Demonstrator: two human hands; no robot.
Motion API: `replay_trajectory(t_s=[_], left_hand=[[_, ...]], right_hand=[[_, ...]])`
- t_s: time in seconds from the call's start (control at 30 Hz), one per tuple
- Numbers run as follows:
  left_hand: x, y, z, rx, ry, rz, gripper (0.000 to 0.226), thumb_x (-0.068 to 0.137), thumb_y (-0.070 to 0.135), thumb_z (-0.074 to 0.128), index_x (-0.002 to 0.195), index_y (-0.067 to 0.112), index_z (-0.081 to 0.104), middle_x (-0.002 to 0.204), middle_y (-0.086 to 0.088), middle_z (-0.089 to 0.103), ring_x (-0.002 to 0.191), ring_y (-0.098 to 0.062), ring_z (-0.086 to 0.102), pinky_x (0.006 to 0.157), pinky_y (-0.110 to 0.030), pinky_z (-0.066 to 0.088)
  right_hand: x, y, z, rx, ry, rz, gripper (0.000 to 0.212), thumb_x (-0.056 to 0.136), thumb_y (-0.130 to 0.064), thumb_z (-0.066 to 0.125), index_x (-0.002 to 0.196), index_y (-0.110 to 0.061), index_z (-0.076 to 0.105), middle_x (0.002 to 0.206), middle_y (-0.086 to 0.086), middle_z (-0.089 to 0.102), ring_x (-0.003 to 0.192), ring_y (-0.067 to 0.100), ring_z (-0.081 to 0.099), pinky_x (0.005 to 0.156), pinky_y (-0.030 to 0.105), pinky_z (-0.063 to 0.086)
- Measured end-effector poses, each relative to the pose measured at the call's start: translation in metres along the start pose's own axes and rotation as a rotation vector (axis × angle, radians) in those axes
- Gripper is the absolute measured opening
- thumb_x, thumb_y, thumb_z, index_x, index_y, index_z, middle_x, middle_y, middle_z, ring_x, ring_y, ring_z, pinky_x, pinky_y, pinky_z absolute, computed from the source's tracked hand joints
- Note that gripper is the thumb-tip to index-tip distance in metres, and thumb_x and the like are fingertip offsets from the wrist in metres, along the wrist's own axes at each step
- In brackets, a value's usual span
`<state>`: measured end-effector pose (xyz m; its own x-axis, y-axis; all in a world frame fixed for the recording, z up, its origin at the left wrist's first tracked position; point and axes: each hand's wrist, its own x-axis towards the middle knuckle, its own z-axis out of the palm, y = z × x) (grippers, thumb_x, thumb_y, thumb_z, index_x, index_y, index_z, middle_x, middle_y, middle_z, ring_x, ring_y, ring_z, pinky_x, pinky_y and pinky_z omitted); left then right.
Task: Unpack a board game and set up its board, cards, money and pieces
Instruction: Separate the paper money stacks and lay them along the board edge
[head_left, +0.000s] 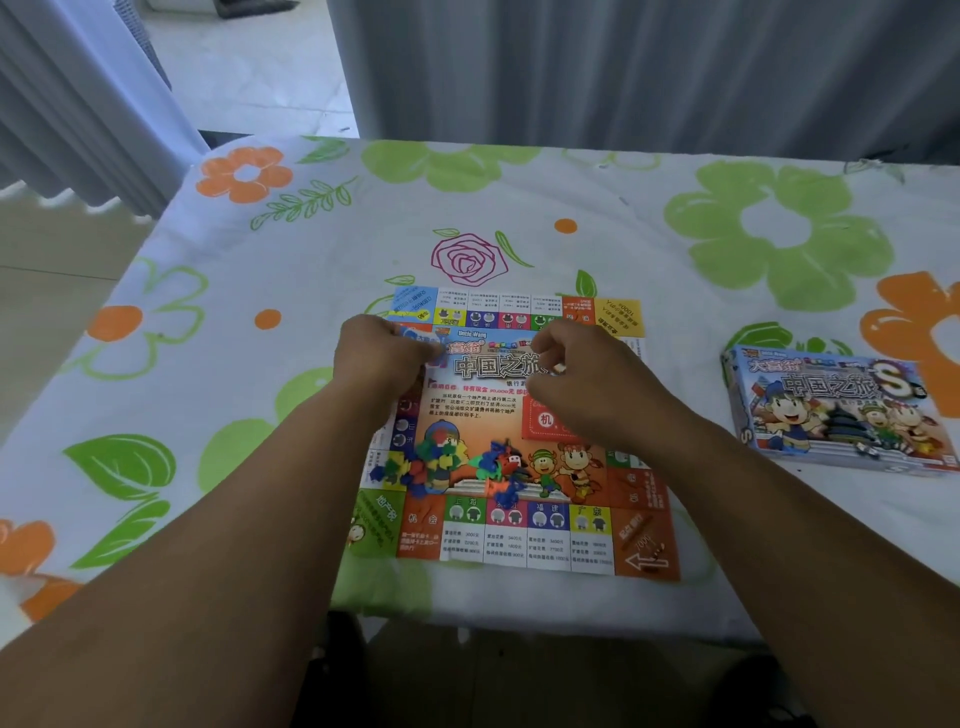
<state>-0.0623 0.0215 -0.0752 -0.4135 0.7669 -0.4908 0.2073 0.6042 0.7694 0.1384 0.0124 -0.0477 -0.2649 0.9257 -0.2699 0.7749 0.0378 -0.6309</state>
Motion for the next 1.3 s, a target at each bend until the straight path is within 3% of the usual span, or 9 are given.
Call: replay_trajectory(t_s=[0.07,0.2,0.4,0.53,0.8,1.0,1.07,1.2,1.3], left_hand=[[-0.004,0.005,-0.005,-0.079,-0.003,-0.001,0.018,0.085,0.012,0.077,0.088,0.005,0.061,0.087,-0.016,0.073,0.063,-0.020,0.069,0.060,-0.031,0.060],[-0.007,0.011,-0.015,-0.244,-0.027,0.021,0.019,0.090,0.006,0.069,0.107,0.001,0.062,0.089,-0.015,0.070,0.060,-0.016,0.068,0.054,-0.026,0.057],[-0.009,0.006,-0.027,-0.270,-0.046,0.000,0.009,0.094,0.008,0.062,0.100,0.003,0.060,0.091,-0.016,0.070,0.067,-0.018,0.063,0.055,-0.027,0.051],[-0.014,-0.001,-0.038,-0.296,-0.046,-0.087,0.011,0.096,0.009,0.055,0.103,0.003,0.061,0.078,-0.008,0.064,0.062,-0.013,0.054,0.047,-0.023,0.044],[-0.019,-0.006,-0.047,-0.344,-0.043,-0.160,0.022,0.090,0.004,0.052,0.109,0.000,0.062,0.066,-0.005,0.055,0.046,-0.011,0.048,0.045,-0.022,0.040],[-0.019,-0.008,-0.045,-0.315,-0.049,-0.191,0.019,0.090,0.006,0.051,0.102,-0.001,0.064,0.072,-0.010,0.059,0.051,-0.017,0.051,0.052,-0.026,0.043],[-0.019,-0.007,-0.044,-0.318,-0.062,-0.203,0.010,0.094,0.007,0.052,0.094,0.001,0.061,0.076,-0.013,0.064,0.056,-0.018,0.056,0.056,-0.027,0.049],[-0.017,-0.006,-0.043,-0.322,-0.080,-0.212,0.012,0.098,0.007,0.051,0.091,0.003,0.060,0.087,-0.017,0.069,0.066,-0.021,0.063,0.079,-0.034,0.057],[-0.017,-0.007,-0.043,-0.322,-0.084,-0.212,0.009,0.097,0.008,0.053,0.093,0.003,0.060,0.087,-0.016,0.069,0.068,-0.021,0.064,0.083,-0.035,0.058]], right_hand=[[0.000,-0.001,0.000,0.014,0.009,-0.001,0.028,0.093,-0.023,0.062,0.119,-0.021,0.054,0.115,-0.002,0.058,0.101,0.019,0.059,0.084,0.040,0.055],[0.002,-0.007,0.001,0.054,0.015,0.004,0.027,0.092,-0.020,0.062,0.118,-0.018,0.056,0.106,-0.001,0.060,0.093,0.019,0.062,0.082,0.042,0.056],[0.003,-0.021,0.012,0.162,0.006,0.004,0.024,0.092,-0.013,0.060,0.116,-0.016,0.060,0.102,0.001,0.062,0.090,0.022,0.063,0.082,0.044,0.057],[0.009,-0.027,0.030,0.156,0.005,-0.004,0.022,0.094,-0.018,0.065,0.115,-0.017,0.061,0.107,0.002,0.063,0.095,0.022,0.064,0.086,0.046,0.057],[0.047,-0.036,0.066,-0.077,0.017,-0.058,0.034,0.093,-0.024,0.068,0.124,-0.016,0.058,0.128,0.008,0.052,0.113,0.025,0.055,0.089,0.038,0.048],[0.071,-0.048,0.073,-0.207,-0.041,-0.098,0.037,0.089,-0.029,0.073,0.121,-0.021,0.057,0.125,0.008,0.045,0.110,0.027,0.052,0.091,0.040,0.050],[0.079,-0.050,0.070,-0.221,-0.097,-0.076,0.035,0.087,-0.030,0.076,0.115,-0.023,0.056,0.123,0.005,0.044,0.103,0.025,0.055,0.086,0.038,0.051],[0.088,-0.053,0.065,-0.198,-0.155,-0.049,0.028,0.084,-0.024,0.079,0.099,-0.021,0.056,0.113,0.003,0.051,0.089,0.023,0.060,0.067,0.033,0.049],[0.088,-0.057,0.063,-0.196,-0.162,-0.057,0.021,0.084,-0.016,0.077,0.090,-0.016,0.057,0.102,0.005,0.057,0.081,0.022,0.061,0.060,0.032,0.046]])
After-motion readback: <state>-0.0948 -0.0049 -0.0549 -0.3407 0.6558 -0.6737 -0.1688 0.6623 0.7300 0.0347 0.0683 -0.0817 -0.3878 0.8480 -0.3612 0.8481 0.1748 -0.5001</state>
